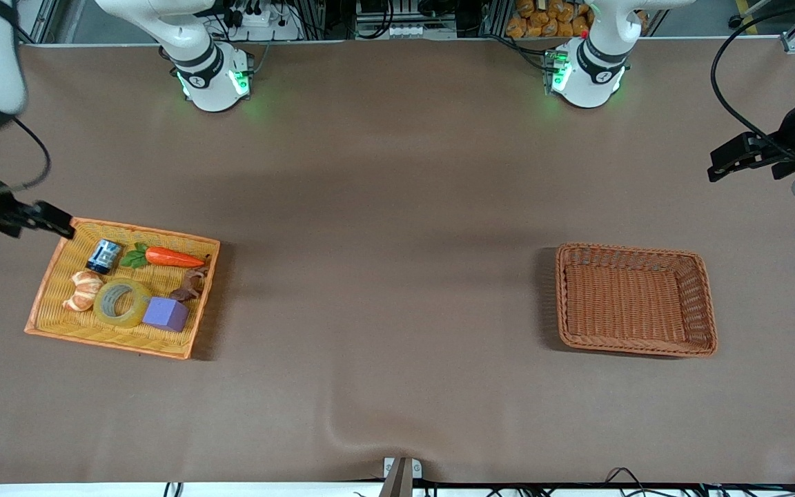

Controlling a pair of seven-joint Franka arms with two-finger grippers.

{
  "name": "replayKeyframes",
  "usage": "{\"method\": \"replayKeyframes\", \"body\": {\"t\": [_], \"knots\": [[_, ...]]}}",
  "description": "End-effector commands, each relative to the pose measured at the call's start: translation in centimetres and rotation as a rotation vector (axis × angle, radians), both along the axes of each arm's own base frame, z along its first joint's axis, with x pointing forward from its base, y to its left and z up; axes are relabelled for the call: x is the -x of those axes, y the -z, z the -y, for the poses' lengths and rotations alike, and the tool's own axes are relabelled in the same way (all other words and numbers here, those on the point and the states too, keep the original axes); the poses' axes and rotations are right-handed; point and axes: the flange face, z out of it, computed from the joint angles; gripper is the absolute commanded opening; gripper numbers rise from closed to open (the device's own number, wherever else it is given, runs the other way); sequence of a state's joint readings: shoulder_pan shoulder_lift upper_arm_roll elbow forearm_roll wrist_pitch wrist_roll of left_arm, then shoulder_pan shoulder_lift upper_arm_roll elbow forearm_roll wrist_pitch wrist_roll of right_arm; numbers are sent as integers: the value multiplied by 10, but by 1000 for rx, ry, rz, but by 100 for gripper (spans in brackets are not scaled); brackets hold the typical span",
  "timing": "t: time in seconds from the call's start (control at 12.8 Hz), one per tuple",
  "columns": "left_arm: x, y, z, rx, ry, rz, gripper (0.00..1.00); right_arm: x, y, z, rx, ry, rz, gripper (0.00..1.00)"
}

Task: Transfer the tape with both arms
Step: 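Reach the right gripper to the tape roll while the left gripper moves out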

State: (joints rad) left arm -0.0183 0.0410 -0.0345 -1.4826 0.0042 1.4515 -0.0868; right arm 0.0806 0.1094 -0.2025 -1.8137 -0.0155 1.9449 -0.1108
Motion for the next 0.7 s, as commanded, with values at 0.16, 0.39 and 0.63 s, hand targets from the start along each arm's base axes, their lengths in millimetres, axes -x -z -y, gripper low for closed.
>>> {"method": "replayKeyframes", "body": {"t": [0.16,0.39,0.63], "knots": [[-39,46,2,20,-10,11,100,-41,123,13,9,-131,-31,100],[-67,86,11,25,-10,21,100,-54,187,30,22,-288,-8,100],[-80,104,14,29,-7,37,100,-52,238,39,-29,-276,-22,100]]}}
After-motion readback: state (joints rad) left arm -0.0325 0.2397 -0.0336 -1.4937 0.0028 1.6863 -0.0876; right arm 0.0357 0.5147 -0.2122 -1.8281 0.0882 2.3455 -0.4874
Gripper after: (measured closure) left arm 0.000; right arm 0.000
